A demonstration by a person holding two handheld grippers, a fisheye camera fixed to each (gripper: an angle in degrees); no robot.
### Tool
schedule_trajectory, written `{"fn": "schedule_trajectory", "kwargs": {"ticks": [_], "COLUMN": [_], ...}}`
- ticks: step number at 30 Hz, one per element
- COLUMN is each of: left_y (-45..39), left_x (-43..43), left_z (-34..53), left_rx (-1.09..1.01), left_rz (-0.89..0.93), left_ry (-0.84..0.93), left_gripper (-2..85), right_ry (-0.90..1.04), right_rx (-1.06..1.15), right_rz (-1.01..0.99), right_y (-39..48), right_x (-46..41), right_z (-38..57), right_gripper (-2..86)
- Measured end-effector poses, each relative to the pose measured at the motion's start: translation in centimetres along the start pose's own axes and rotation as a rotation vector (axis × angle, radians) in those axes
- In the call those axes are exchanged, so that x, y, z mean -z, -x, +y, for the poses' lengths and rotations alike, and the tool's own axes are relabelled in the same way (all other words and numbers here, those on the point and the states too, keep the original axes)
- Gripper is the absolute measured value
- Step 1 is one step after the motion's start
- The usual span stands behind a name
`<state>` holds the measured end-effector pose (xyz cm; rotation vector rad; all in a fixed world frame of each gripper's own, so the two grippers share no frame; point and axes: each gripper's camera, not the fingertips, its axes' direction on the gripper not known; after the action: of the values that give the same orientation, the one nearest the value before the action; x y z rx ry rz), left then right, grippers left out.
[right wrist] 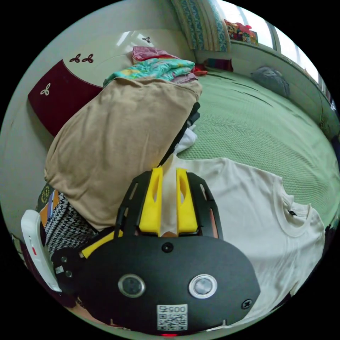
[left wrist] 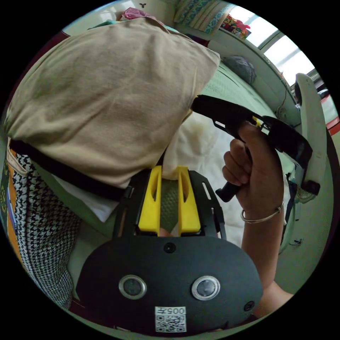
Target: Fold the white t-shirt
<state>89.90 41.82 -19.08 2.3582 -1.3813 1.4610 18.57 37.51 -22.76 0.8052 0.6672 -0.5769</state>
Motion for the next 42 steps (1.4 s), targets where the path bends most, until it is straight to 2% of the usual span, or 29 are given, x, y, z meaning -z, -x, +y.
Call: {"fn": "schedule_trajectory", "kwargs": {"ticks": [4,8,12,17,22,26,33,36,42], "left_y": [-0.3,-0.6,-1.9,-3.4,-5.4,-7.0,-10.1,-11.7,-14.0], "left_x": [0.0,0.7,1.8,2.0,2.0,1.5,0.5,-0.3,-1.7], "left_z": [-0.5,-0.4,0.7,0.8,0.8,0.7,0.3,0.0,-1.4], "left_rx": [-0.031,-0.056,-0.166,-0.223,-0.28,-0.317,-0.382,-0.412,-0.414], "left_rz": [0.021,0.052,0.022,0.066,0.066,0.086,0.16,0.098,0.039], "left_ry": [-0.003,-0.043,-0.124,-0.135,-0.134,-0.105,-0.078,-0.056,-0.03], "left_gripper": [4.5,4.0,4.3,4.0,3.7,3.8,4.8,5.8,8.5], "right_ry": [-0.02,-0.059,-0.128,-0.187,-0.152,-0.061,-0.095,-0.11,-0.007], "right_rx": [-0.03,-0.047,-0.09,-0.176,-0.324,-0.392,-0.383,-0.354,-0.242], "right_rz": [-0.045,-0.02,-0.011,0.045,0.156,0.125,0.186,0.154,0.046], "right_y": [-1.7,-3.1,-5.4,-9.6,-15.4,-18.8,-21.1,-21.6,-21.2], "right_x": [-0.2,0.9,3.4,5.8,5.7,4.2,5.0,4.9,2.2], "right_z": [-0.7,-1.0,-0.9,-0.5,-0.1,-0.2,-0.4,-0.5,-1.7], "right_gripper": [-0.6,-0.9,-0.9,-0.9,-0.7,0.4,4.3,4.1,5.4]}}
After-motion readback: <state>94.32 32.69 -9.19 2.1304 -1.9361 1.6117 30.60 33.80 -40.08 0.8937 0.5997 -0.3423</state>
